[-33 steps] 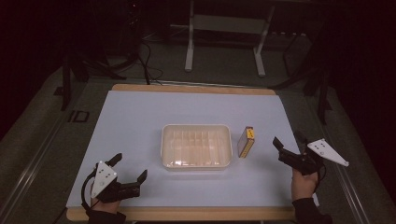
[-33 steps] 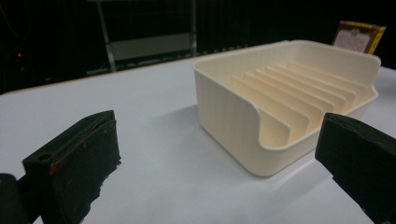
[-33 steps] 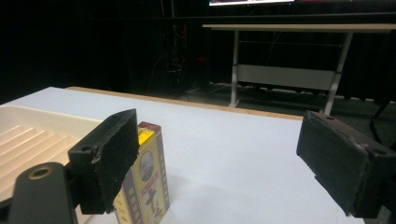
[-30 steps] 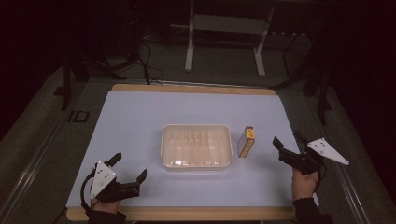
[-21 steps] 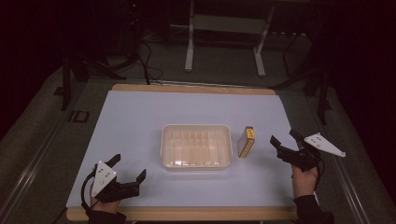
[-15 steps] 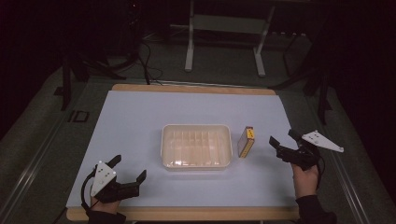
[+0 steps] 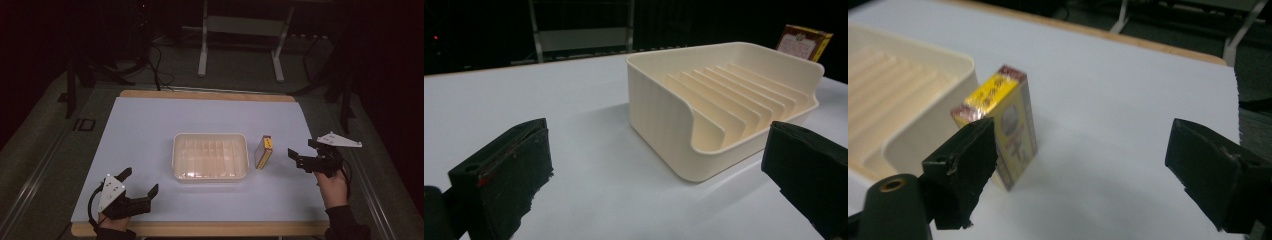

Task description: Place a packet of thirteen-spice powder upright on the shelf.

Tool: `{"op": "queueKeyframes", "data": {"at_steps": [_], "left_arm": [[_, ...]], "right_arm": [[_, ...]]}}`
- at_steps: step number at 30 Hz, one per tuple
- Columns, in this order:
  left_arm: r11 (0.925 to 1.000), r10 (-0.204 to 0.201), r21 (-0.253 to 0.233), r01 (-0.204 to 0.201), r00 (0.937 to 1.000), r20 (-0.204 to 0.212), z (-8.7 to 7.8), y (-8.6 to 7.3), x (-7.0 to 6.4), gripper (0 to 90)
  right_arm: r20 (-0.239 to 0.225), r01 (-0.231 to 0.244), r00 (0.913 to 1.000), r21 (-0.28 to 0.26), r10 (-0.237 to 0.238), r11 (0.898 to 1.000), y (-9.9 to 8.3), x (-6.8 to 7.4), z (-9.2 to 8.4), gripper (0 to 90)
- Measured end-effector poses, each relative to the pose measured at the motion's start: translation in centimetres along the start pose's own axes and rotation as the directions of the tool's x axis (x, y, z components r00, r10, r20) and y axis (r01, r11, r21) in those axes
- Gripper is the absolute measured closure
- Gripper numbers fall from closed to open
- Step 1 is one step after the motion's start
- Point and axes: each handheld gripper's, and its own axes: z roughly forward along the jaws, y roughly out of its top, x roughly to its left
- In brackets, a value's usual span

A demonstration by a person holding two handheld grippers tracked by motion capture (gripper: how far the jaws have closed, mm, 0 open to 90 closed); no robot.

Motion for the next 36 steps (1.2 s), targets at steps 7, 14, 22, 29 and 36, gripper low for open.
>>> {"op": "queueKeyframes", "data": {"at_steps": [7,14,22,29,36], "left_arm": [[1.0,-0.007,0.004,0.007,0.9999,0.01,0.0,-0.1,-0.1,0.0],[1.0,-0.003,0.007,0.003,1.0,0.007,0.0,-0.1,0.0,0.0],[0.9998,-0.015,0.011,0.015,0.9999,-0.002,0.1,-0.1,0.4,0.0],[0.9998,-0.008,0.016,0.009,0.9999,-0.008,0.2,-0.2,0.6,0.0],[0.9998,-0.01,0.014,0.01,0.9999,-0.008,0.1,-0.2,0.6,0.0]], "right_arm": [[-0.062,0.072,0.9961,0.159,-0.063,0.985,1.2,0.0,0.2,12.1],[-0.158,0.139,0.9835,0.34,-0.089,0.93,1.9,-0.2,0.7,12.4],[-0.251,0.24,0.9595,0.494,-0.127,0.836,1.7,-0.1,2.0,13.2],[-0.4,0.41,0.8972,0.599,-0.187,0.688,1.3,0.3,3.3,13.9],[-0.507,0.511,0.8387,0.608,-0.198,0.607,1.5,0.5,3.6,13.8]]}}
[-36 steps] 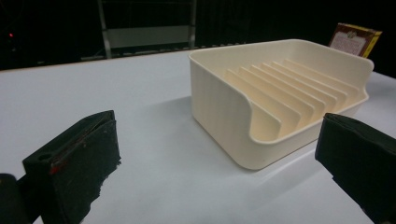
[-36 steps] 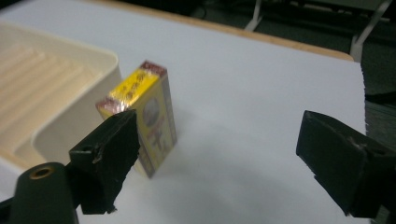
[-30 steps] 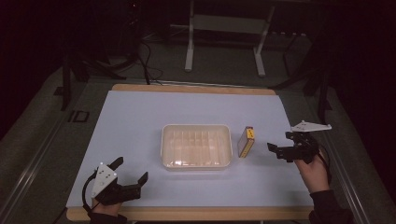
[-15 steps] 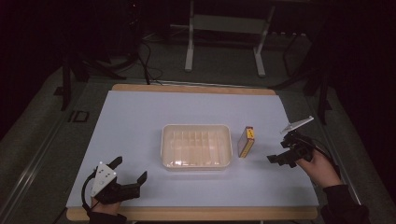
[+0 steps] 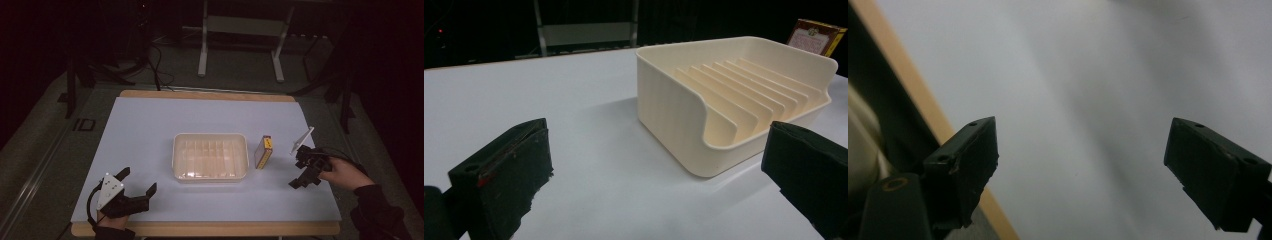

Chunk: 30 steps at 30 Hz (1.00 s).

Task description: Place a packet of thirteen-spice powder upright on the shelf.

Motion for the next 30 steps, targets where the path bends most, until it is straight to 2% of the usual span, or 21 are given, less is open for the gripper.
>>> {"op": "queueKeyframes", "data": {"at_steps": [1,2,3,5,6,7,12,14,15,16,18,19,22,23,27,28,30], "left_arm": [[1.0,0.0,-0.001,0.0,1.0,0.001,0.0,0.0,0.0,0.0],[1.0,0.0,-0.001,0.0,1.0,0.003,0.0,0.0,0.0,0.0],[1.0,0.0,-0.001,0.0,1.0,0.003,0.0,0.0,0.0,0.0],[1.0,0.003,0.002,-0.003,1.0,0.003,0.0,0.0,0.0,0.0],[1.0,0.003,0.002,-0.003,1.0,0.003,0.0,0.0,0.0,0.0],[1.0,0.003,0.002,-0.003,1.0,0.003,0.0,0.0,0.0,0.0],[1.0,0.003,0.005,-0.003,1.0,0.004,0.1,0.0,0.0,0.0],[1.0,0.004,0.005,-0.005,1.0,0.006,0.1,0.0,0.0,0.0],[1.0,0.004,0.004,-0.004,1.0,0.007,0.1,0.0,-0.1,0.0],[1.0,0.004,0.004,-0.004,1.0,0.007,0.1,0.0,-0.1,0.0],[1.0,0.004,0.004,-0.004,1.0,0.007,0.1,0.0,-0.1,0.0],[1.0,0.006,0.004,-0.006,1.0,0.007,0.1,0.0,-0.1,0.0],[0.9999,0.01,0.004,-0.01,0.9999,0.008,0.1,0.0,-0.1,0.0],[0.9999,0.012,0.005,-0.012,0.9999,0.008,0.1,0.0,-0.2,0.0],[0.9999,0.011,0.004,-0.011,0.9999,0.008,0.1,0.0,-0.2,0.0],[0.9999,0.01,0.003,-0.01,0.9999,0.008,0.1,0.0,-0.1,0.0],[0.9999,0.01,0.003,-0.01,0.9999,0.009,0.1,0.0,-0.1,0.0]], "right_arm": [[0.001,0.042,0.9991,0.036,-0.042,0.998,0.1,0.2,0.1,13.8],[-0.003,0.063,0.998,0.048,-0.063,0.997,0.1,0.2,0.2,13.8],[-0.003,0.063,0.998,0.048,-0.063,0.997,0.1,0.2,0.2,13.8],[-0.038,0.106,0.9938,0.067,-0.104,0.992,0.2,0.4,0.4,13.8],[-0.038,0.106,0.9938,0.067,-0.104,0.992,0.2,0.4,0.4,13.8],[-0.054,0.15,0.9878,0.079,-0.146,0.986,0.3,0.8,0.5,13.8],[-0.069,0.194,0.9797,0.096,-0.188,0.976,0.6,1.3,0.5,13.7],[-0.08,0.237,0.97,0.093,-0.23,0.967,1.0,1.8,0.5,13.6],[-0.08,0.237,0.97,0.093,-0.23,0.967,1.0,1.8,0.5,13.6],[-0.091,0.261,0.9632,0.09,-0.253,0.961,1.2,2.1,0.5,13.6],[-0.098,0.266,0.9615,0.094,-0.257,0.959,1.4,2.2,0.5,13.6],[-0.108,0.278,0.9578,0.108,-0.266,0.955,1.7,2.5,0.7,13.6],[-0.113,0.292,0.9536,0.115,-0.279,0.95,2.0,2.7,0.9,13.6],[-0.119,0.311,0.9472,0.121,-0.298,0.943,2.3,3.0,1.1,13.6],[-0.138,0.319,0.9433,0.131,-0.302,0.939,2.7,3.4,1.2,13.7],[-0.162,0.309,0.9446,0.145,-0.285,0.94,3.1,3.6,1.3,13.9],[-0.172,0.326,0.9382,0.151,-0.3,0.933,3.4,3.8,1.4,13.8]]}}
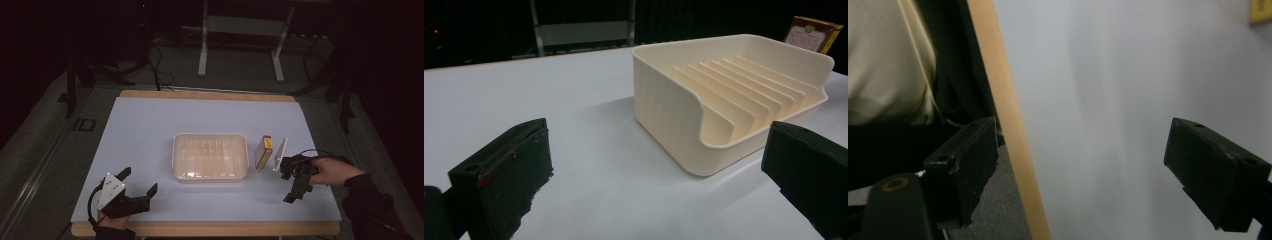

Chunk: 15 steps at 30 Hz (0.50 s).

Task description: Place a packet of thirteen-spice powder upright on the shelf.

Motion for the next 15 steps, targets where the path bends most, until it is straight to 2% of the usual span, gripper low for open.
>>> {"op": "queueKeyframes", "data": {"at_steps": [1,5,7,11,15], "left_arm": [[1.0,0.0,0.0,0.0,1.0,0.001,0.0,0.0,0.0,0.0],[1.0,0.001,0.0,-0.001,1.0,0.001,0.0,0.0,0.0,0.0],[1.0,0.002,0.003,-0.002,1.0,0.001,0.0,0.0,0.0,0.0],[1.0,0.004,0.006,-0.004,1.0,0.004,0.1,0.0,0.0,0.0],[1.0,0.004,0.006,-0.004,1.0,0.006,0.1,0.0,0.0,0.0]], "right_arm": [[0.0,0.0,1.0,0.0,0.0,1.0,0.0,0.0,0.0,13.8],[-0.004,0.068,0.9977,-0.007,-0.068,0.998,1.0,0.7,-0.2,13.7],[-0.002,0.079,0.9969,-0.011,-0.079,0.997,1.2,0.8,-0.3,13.5],[0.036,0.096,0.9947,-0.012,-0.096,0.995,2.2,1.3,-0.7,12.5],[0.046,0.121,0.9917,-0.013,-0.12,0.993,2.9,1.7,-1.2,12.6]]}}
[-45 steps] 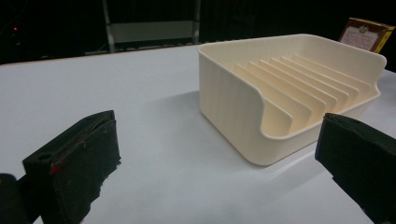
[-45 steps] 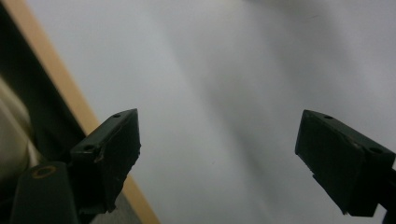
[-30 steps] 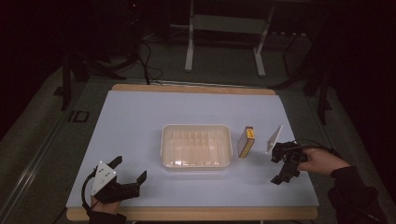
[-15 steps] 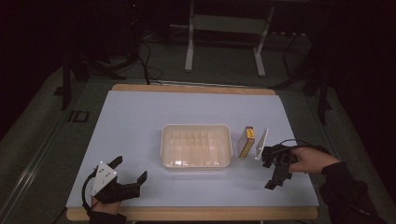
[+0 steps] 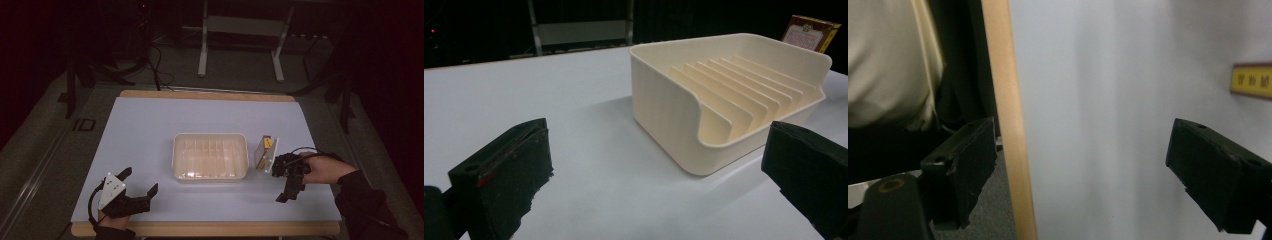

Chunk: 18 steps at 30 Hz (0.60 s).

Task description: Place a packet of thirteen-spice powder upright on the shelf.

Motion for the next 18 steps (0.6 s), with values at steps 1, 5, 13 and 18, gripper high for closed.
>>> {"op": "queueKeyframes", "data": {"at_steps": [1,5,13,18], "left_arm": [[1.0,0.0,0.001,0.0,1.0,0.001,0.0,0.0,0.0,0.0],[1.0,0.0,0.001,0.0,1.0,0.005,0.1,0.0,0.0,0.0],[1.0,-0.003,0.002,0.003,1.0,0.007,0.1,0.0,0.0,0.0],[1.0,-0.004,0.001,0.004,1.0,0.008,0.1,0.0,0.1,0.0]], "right_arm": [[0.002,0.001,1.0,0.001,-0.001,1.0,0.1,0.1,-0.1,12.6],[-0.001,-0.002,1.0,0.002,0.002,1.0,0.5,0.0,-0.4,12.6],[0.014,0.039,0.9991,0.004,-0.039,0.999,1.1,0.2,-1.5,12.6],[0.047,0.058,0.9972,0.008,-0.058,0.998,1.6,0.3,-2.3,13.6]]}}
